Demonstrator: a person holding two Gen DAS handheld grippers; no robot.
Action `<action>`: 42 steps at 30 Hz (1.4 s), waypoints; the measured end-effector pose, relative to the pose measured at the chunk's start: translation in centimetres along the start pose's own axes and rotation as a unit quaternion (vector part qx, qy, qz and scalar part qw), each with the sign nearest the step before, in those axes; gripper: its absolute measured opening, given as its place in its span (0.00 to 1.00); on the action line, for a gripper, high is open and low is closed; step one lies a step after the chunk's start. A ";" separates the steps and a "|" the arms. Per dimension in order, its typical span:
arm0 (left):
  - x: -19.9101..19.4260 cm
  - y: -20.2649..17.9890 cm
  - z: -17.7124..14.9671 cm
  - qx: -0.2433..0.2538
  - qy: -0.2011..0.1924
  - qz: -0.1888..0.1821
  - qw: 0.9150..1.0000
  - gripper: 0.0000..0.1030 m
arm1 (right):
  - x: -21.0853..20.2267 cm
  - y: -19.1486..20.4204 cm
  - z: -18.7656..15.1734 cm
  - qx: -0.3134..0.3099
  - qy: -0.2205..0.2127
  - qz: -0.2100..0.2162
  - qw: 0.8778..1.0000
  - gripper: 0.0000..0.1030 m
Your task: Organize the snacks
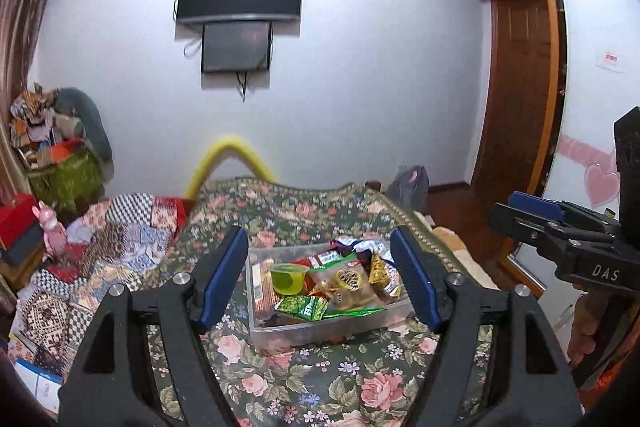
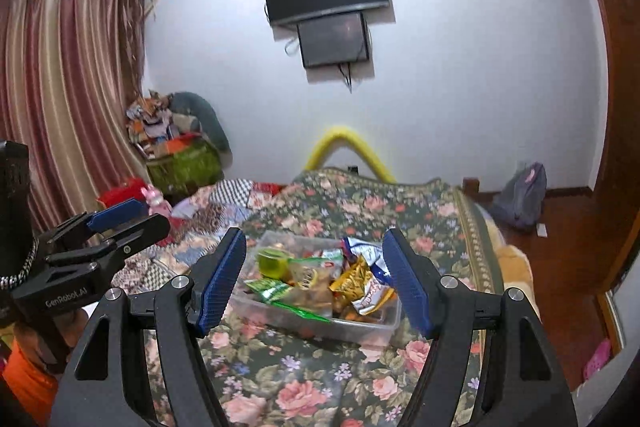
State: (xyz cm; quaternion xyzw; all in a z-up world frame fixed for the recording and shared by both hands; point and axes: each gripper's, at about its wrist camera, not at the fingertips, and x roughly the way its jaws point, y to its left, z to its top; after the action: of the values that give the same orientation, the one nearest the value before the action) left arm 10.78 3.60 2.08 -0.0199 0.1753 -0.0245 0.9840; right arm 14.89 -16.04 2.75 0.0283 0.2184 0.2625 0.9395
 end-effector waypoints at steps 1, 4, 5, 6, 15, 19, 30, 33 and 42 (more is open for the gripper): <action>-0.6 0.0 0.0 0.001 -0.005 0.000 1.000 0.77 | -0.4 0.2 -0.1 0.000 -0.004 0.000 1.000 0.68; -2.3 -0.3 -0.1 -0.001 -0.018 -0.001 1.000 0.82 | -1.2 0.8 -0.4 -0.003 -0.012 -0.003 1.000 0.71; -2.7 -0.3 -0.1 -0.001 -0.020 -0.001 1.000 0.84 | -1.3 1.0 -0.5 -0.005 -0.013 -0.004 1.000 0.72; -3.0 -0.4 -0.2 -0.003 -0.023 0.000 1.000 0.85 | -1.5 1.1 -0.6 -0.006 -0.015 -0.006 1.000 0.75; -4.0 -0.4 -1.0 -0.011 -0.031 0.003 0.999 0.90 | -2.6 2.3 -1.5 -0.021 -0.032 -0.021 0.999 0.89; -4.3 -0.3 -1.4 -0.014 -0.032 0.004 0.999 0.91 | -3.1 2.4 -1.8 -0.020 -0.038 -0.024 0.999 0.94; -4.4 -0.4 -2.0 -0.017 -0.030 0.005 0.999 0.93 | -3.4 2.3 -2.3 -0.012 -0.039 -0.024 0.999 0.96; -4.3 -0.4 -2.0 -0.017 -0.030 0.006 0.999 0.93 | -3.4 2.2 -2.3 -0.012 -0.038 -0.025 0.999 0.96; -4.3 -0.5 -2.3 -0.018 -0.030 0.013 0.999 1.00 | -3.5 2.0 -2.3 -0.010 -0.040 -0.028 0.999 0.99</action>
State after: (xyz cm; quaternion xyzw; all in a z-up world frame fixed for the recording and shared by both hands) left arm 5.97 3.27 1.41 -0.0364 0.1462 -0.0080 0.9886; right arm 10.22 -16.22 2.38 0.0233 0.1791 0.2369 0.9546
